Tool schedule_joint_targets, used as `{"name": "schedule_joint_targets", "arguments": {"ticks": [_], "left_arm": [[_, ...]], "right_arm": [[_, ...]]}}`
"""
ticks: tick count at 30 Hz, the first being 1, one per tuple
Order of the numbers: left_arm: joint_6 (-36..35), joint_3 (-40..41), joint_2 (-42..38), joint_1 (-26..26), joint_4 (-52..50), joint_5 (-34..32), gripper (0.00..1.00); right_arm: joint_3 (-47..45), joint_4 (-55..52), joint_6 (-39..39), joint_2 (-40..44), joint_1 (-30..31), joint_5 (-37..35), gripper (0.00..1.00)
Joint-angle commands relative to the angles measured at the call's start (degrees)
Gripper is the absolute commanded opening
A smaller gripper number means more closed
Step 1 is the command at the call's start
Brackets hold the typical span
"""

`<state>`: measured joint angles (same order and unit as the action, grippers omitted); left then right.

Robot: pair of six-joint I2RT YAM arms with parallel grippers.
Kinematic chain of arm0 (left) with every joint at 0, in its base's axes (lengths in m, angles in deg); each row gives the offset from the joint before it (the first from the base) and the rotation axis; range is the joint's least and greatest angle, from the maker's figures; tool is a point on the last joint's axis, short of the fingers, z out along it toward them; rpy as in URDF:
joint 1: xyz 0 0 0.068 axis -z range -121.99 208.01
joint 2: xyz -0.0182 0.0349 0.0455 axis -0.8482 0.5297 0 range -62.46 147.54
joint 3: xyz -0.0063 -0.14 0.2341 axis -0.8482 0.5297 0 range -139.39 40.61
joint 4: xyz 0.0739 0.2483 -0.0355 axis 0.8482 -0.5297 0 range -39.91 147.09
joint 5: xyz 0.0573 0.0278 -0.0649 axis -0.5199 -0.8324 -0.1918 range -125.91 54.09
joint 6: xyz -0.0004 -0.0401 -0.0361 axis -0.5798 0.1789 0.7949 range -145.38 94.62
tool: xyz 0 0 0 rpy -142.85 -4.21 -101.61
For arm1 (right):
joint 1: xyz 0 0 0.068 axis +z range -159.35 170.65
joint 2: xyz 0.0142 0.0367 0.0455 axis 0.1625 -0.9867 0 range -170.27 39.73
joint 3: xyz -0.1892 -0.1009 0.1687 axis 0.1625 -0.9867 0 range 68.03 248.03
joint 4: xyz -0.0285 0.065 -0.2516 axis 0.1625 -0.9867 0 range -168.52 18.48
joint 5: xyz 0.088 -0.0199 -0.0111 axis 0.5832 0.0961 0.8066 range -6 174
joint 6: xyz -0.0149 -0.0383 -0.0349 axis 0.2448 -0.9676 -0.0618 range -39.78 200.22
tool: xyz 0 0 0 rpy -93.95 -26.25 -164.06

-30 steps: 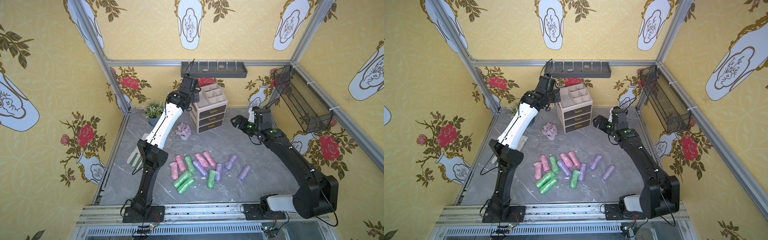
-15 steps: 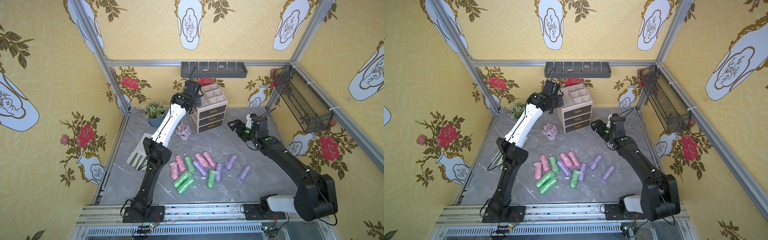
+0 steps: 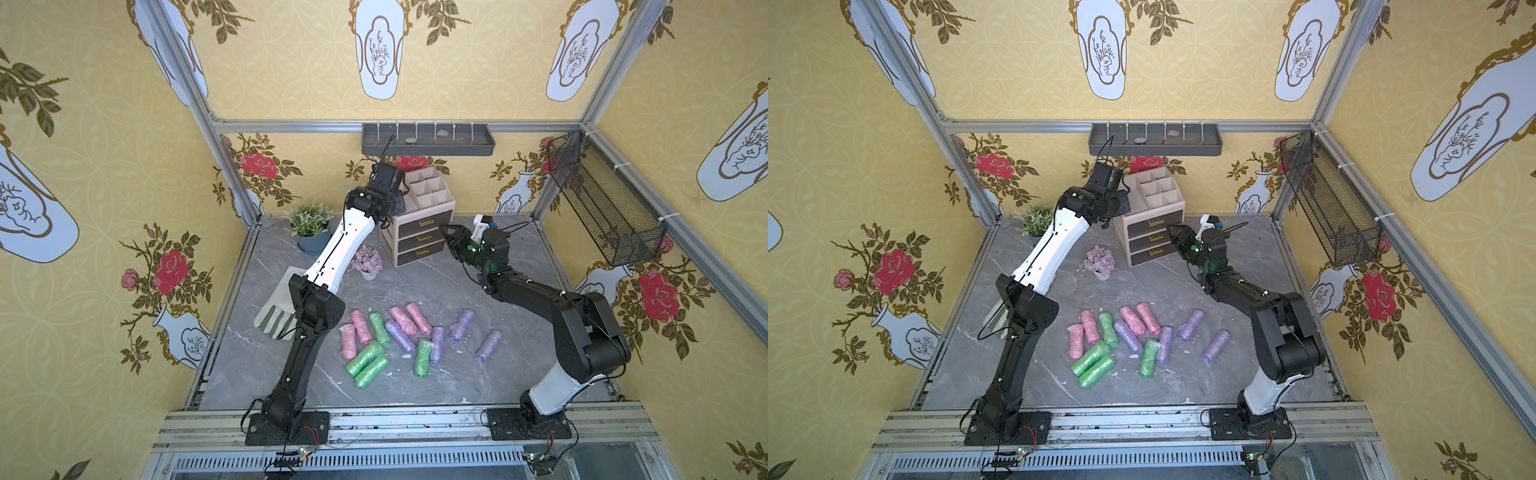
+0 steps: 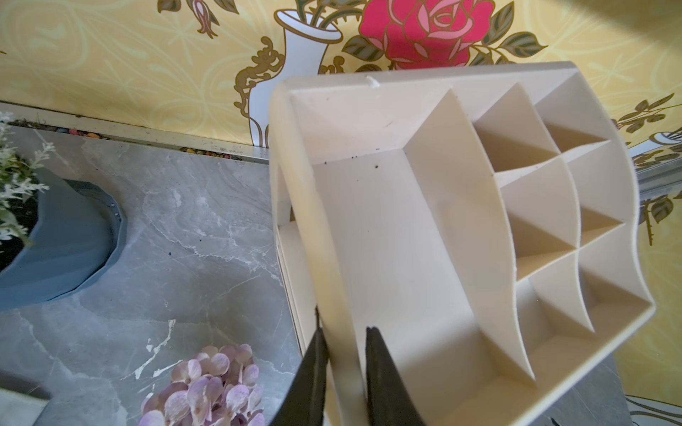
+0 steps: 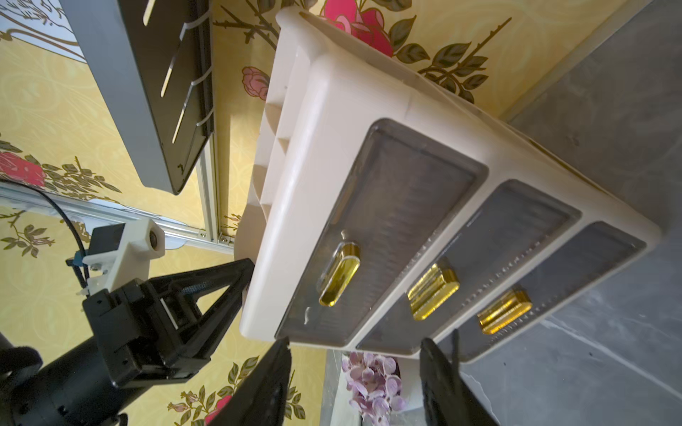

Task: Sort the rolls of trash bags by color and place them into the drawer
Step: Open the drawer in the storage box.

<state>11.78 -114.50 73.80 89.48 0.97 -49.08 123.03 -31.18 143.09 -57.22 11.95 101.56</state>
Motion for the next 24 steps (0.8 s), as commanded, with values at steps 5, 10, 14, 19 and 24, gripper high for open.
{"name": "schedule_joint_targets", "arguments": {"ticks": [5,10,14,19,24], "left_arm": [[-0.5,-0.3,1.1,-0.1,-0.4,0.0,0.14],[-0.6,-0.3,1.1,-0.1,-0.4,0.2,0.11],[-0.3,-0.3,1.4,-0.1,-0.6,0.5,0.11],[0.1,-0.3,1.6,0.0,-0.5,1.0,0.11],[0.1,-0.5,1.6,0.0,-0.5,1.3,0.10]], "right_arm": [[4.7,8.9,5.6,-6.0,1.0,0.7,0.48],[5.6,7.5,7.0,-6.9,2.0,-0.3,0.48],[6.2,5.8,8.3,-7.2,3.4,-1.1,0.47],[7.1,4.3,10.0,-7.9,4.4,-2.2,0.42],[7.7,4.0,11.8,-8.9,4.5,-3.5,0.39]]}}
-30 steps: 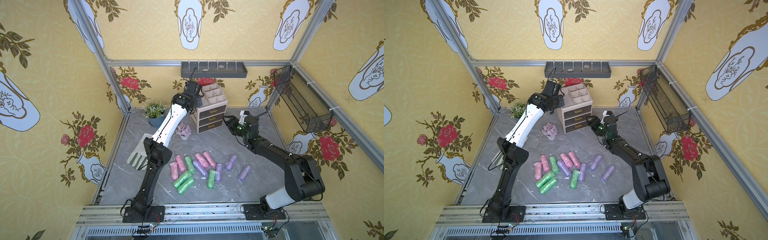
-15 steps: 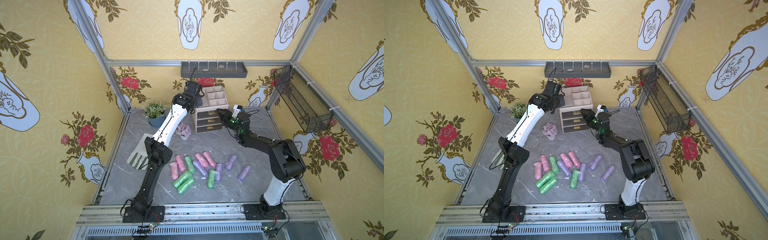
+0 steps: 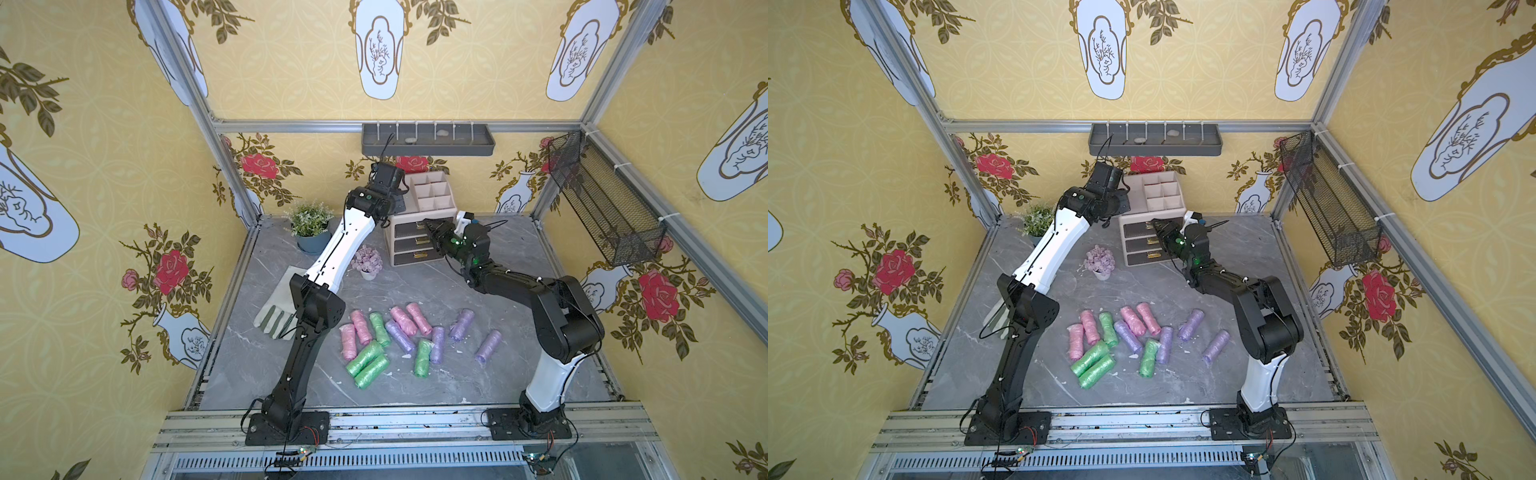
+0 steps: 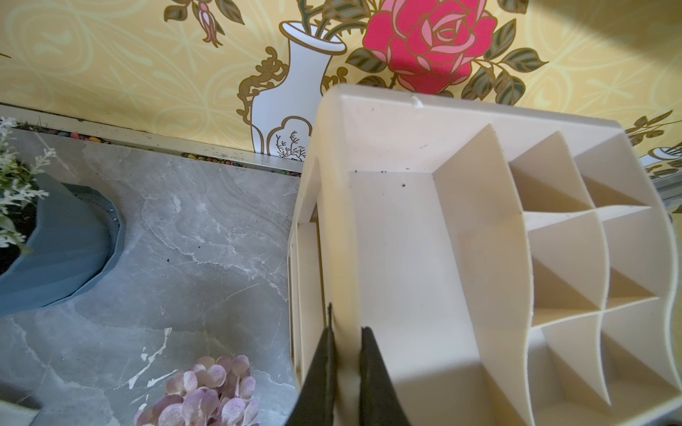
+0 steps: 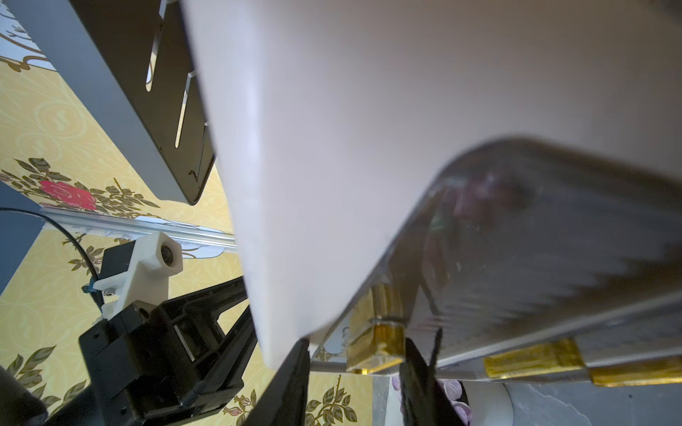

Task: Sort the rolls of trash bags by color and place them into the drawer
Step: Open the drawer in the storage box.

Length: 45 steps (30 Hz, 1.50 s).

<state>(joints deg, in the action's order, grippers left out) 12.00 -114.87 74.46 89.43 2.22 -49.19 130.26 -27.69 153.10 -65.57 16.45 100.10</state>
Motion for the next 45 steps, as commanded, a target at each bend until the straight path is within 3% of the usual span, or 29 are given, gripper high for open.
{"name": "schedule_joint_targets", "arguments": {"ticks": [1,15,23,36,45], "left_arm": [[-0.2,-0.1,1.0,0.0,-1.8,1.4,0.10],[-0.4,0.1,1.2,0.4,-2.4,1.9,0.05],[-0.3,0.2,1.4,0.4,-2.8,1.8,0.03],[0.5,-0.1,1.5,1.3,-3.0,0.6,0.00],[0.9,-1.1,1.9,2.2,-4.1,-2.1,0.00]], "right_arm": [[0.6,0.5,2.2,-0.8,0.1,-2.2,0.39],[2.1,2.6,4.8,-2.4,0.5,-7.3,0.29],[2.3,2.7,6.2,-2.2,0.7,-8.3,0.18],[-0.4,-1.5,7.4,1.6,-0.4,-4.8,0.09],[-2.1,-8.7,7.8,5.9,-1.6,0.4,0.08]]}}
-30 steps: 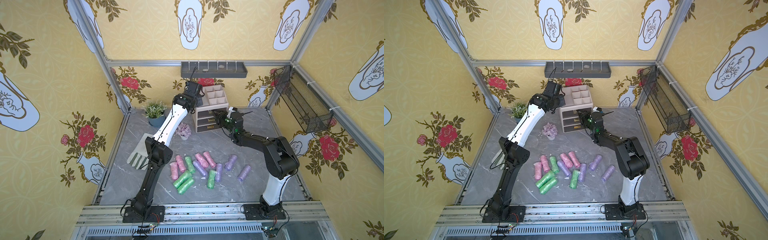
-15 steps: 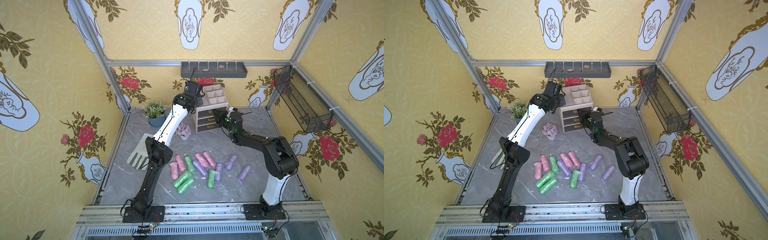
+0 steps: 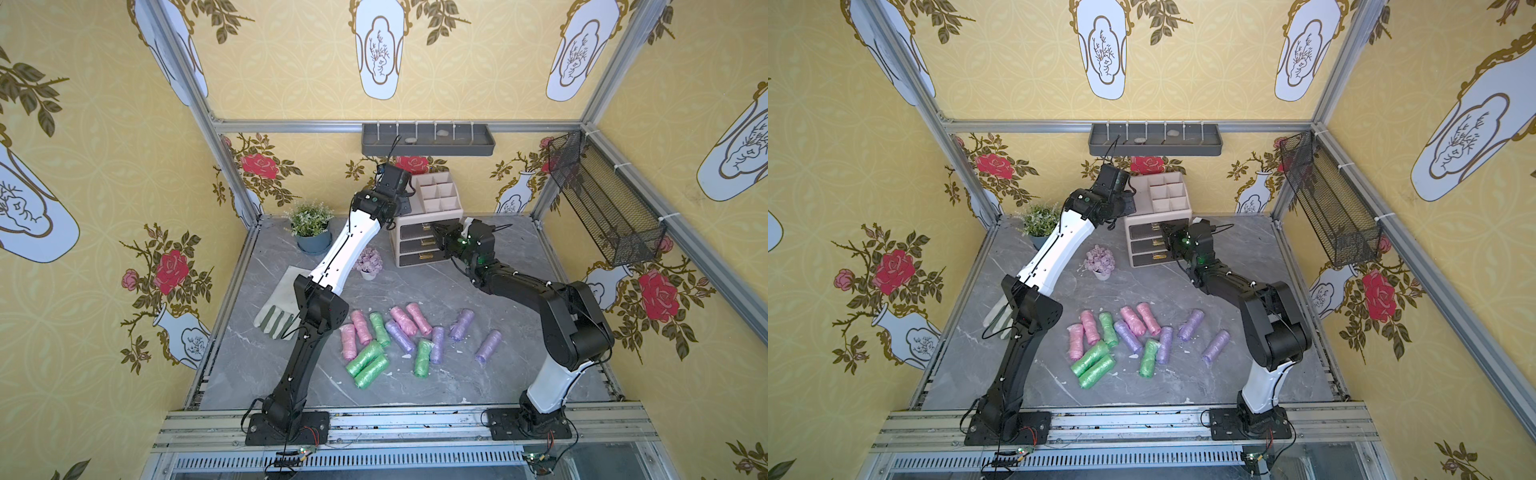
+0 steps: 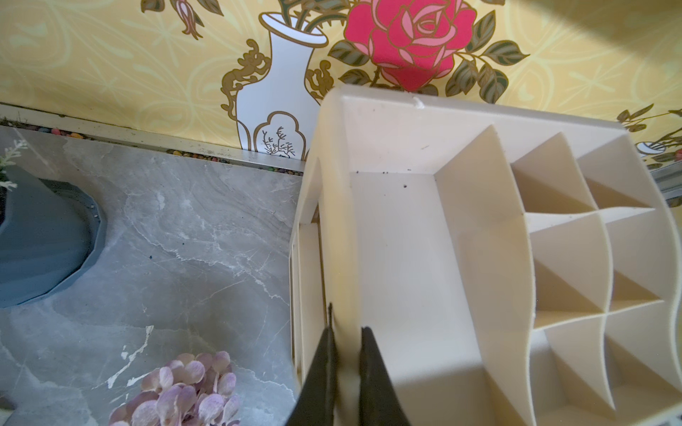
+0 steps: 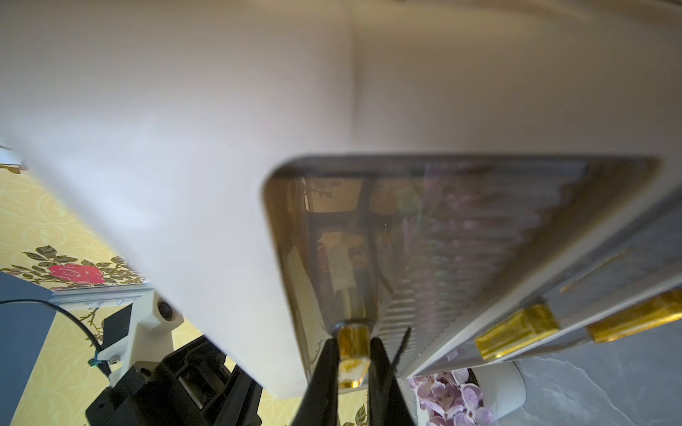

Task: Sort the rolls of trash bags by color and place them into the drawer
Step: Open the drawer in the storage box.

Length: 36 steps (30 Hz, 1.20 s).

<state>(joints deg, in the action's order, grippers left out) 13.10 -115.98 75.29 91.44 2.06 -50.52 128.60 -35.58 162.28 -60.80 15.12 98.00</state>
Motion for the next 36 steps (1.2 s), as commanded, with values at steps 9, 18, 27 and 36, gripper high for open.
{"name": "schedule_joint_targets", "arguments": {"ticks": [9,18,27,36], "left_arm": [[0.6,-0.5,1.7,1.7,-4.6,-3.3,0.00],[1.1,-1.4,2.2,2.5,-5.5,-4.5,0.00],[1.2,-1.6,2.2,2.9,-5.4,-5.3,0.00],[0.9,-2.1,2.0,3.7,-4.6,-6.0,0.00]], "right_arm": [[-2.9,-2.3,-0.1,1.9,-0.7,8.6,0.05],[-2.3,-1.8,0.9,-0.7,-0.7,15.4,0.02],[-5.4,-5.6,-0.2,3.8,-0.4,14.1,0.02],[-5.9,-8.4,-1.0,5.8,-0.5,15.5,0.02]]}}
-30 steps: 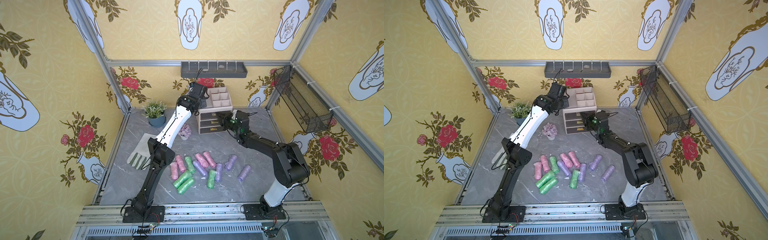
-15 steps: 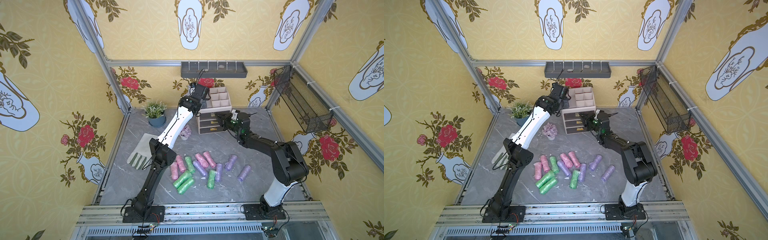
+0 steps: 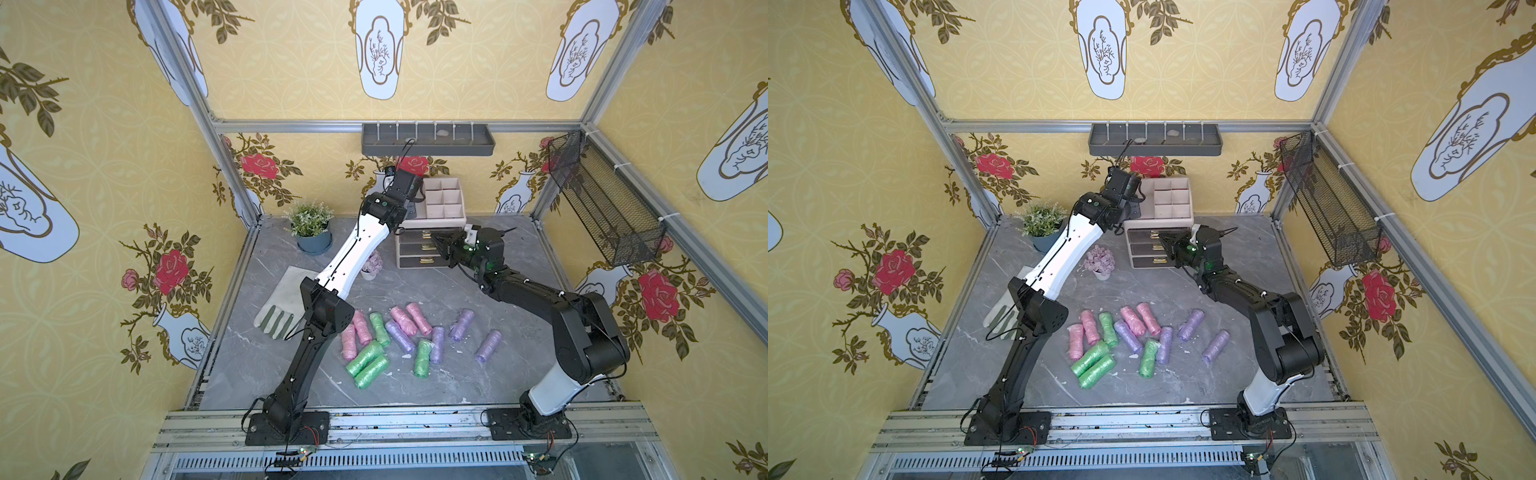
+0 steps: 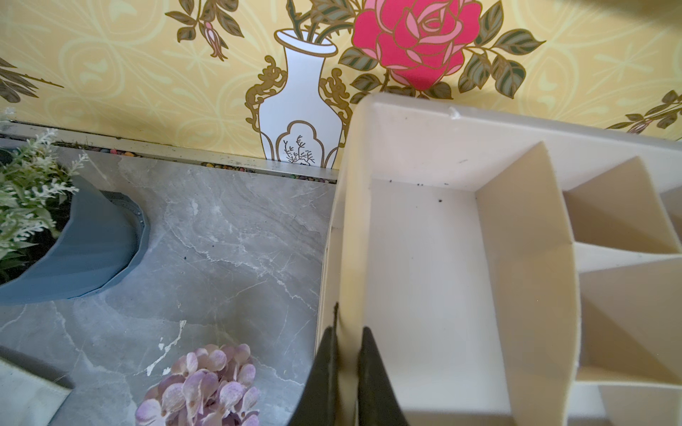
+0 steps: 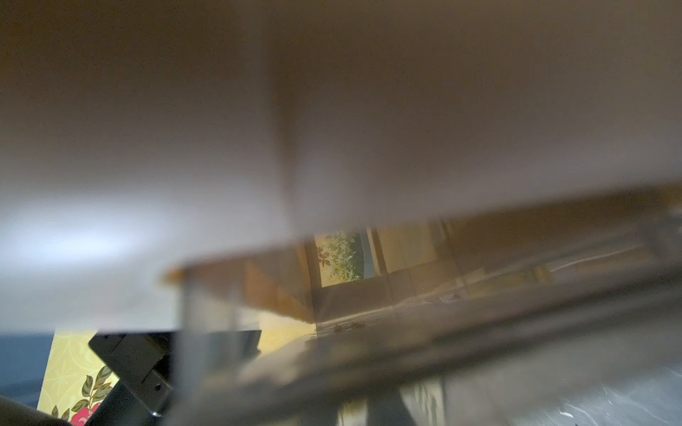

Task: Sort the rolls of trash bags by color and place them into the drawer
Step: Open the drawer in the storage box.

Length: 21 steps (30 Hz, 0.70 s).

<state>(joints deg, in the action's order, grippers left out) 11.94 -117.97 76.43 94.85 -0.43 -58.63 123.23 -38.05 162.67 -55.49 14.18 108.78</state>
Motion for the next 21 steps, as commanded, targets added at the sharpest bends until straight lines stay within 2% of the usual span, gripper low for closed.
{"name": "schedule_joint_targets", "arguments": {"ticks": [1,21], "left_arm": [[2.1,-0.1,0.8,0.3,-2.1,2.2,0.00],[1.9,-0.6,1.7,0.4,-1.2,3.0,0.00]], "right_arm": [[-0.9,-6.2,-1.5,0.9,0.6,4.9,0.02],[-8.2,-9.4,-2.4,7.1,1.2,9.8,0.02]]}}
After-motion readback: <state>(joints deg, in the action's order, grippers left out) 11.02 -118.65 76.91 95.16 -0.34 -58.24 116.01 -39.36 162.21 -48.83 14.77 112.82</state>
